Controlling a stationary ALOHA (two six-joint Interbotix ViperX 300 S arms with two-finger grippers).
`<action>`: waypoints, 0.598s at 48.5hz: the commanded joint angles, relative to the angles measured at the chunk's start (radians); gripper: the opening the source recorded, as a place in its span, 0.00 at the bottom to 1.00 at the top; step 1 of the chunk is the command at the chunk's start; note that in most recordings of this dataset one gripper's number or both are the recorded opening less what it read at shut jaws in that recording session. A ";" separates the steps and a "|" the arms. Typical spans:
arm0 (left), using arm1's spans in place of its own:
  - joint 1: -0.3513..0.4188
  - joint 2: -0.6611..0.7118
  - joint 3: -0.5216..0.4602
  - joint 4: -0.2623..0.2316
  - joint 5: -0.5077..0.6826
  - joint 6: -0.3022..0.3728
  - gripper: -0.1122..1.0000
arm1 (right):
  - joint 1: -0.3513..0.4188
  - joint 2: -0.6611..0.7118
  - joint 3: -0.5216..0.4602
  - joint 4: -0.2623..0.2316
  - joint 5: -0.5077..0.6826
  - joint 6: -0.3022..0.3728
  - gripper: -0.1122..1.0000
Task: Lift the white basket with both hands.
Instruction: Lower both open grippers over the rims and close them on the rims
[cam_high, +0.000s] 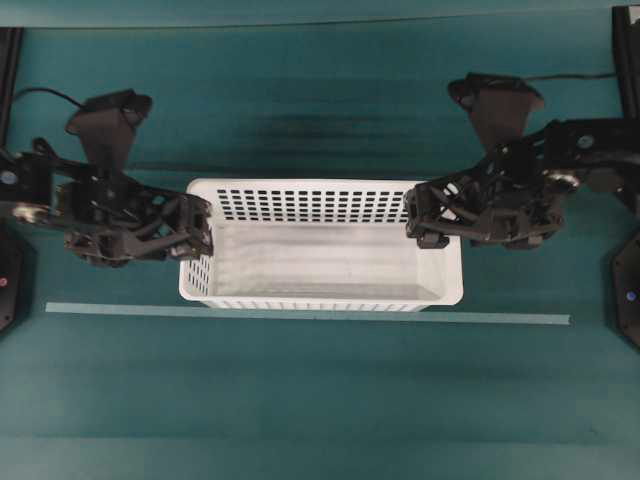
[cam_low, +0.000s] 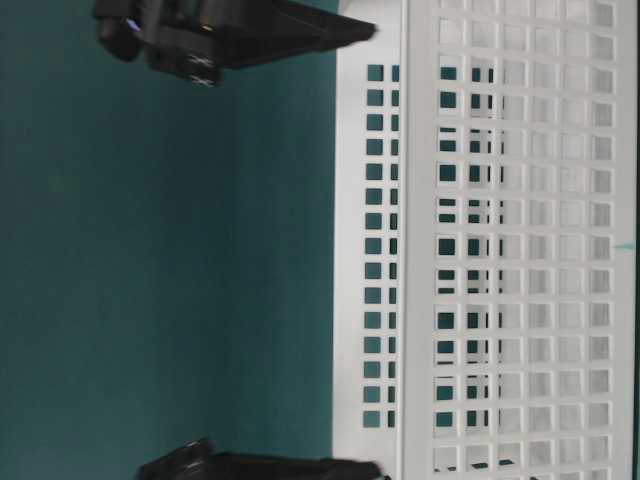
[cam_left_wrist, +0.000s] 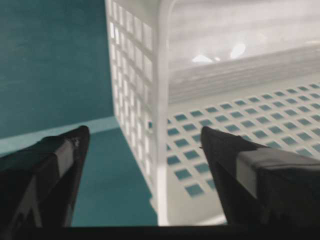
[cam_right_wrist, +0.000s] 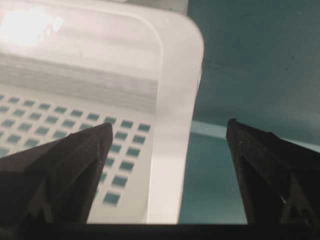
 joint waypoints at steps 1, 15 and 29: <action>0.000 0.048 -0.005 0.006 -0.026 -0.002 0.91 | 0.008 0.044 0.017 0.002 -0.038 0.012 0.94; 0.002 0.141 -0.005 0.003 -0.118 -0.002 0.91 | 0.021 0.103 0.095 0.002 -0.221 0.066 0.94; 0.003 0.170 -0.002 0.006 -0.137 -0.002 0.91 | 0.023 0.117 0.092 0.002 -0.236 0.069 0.94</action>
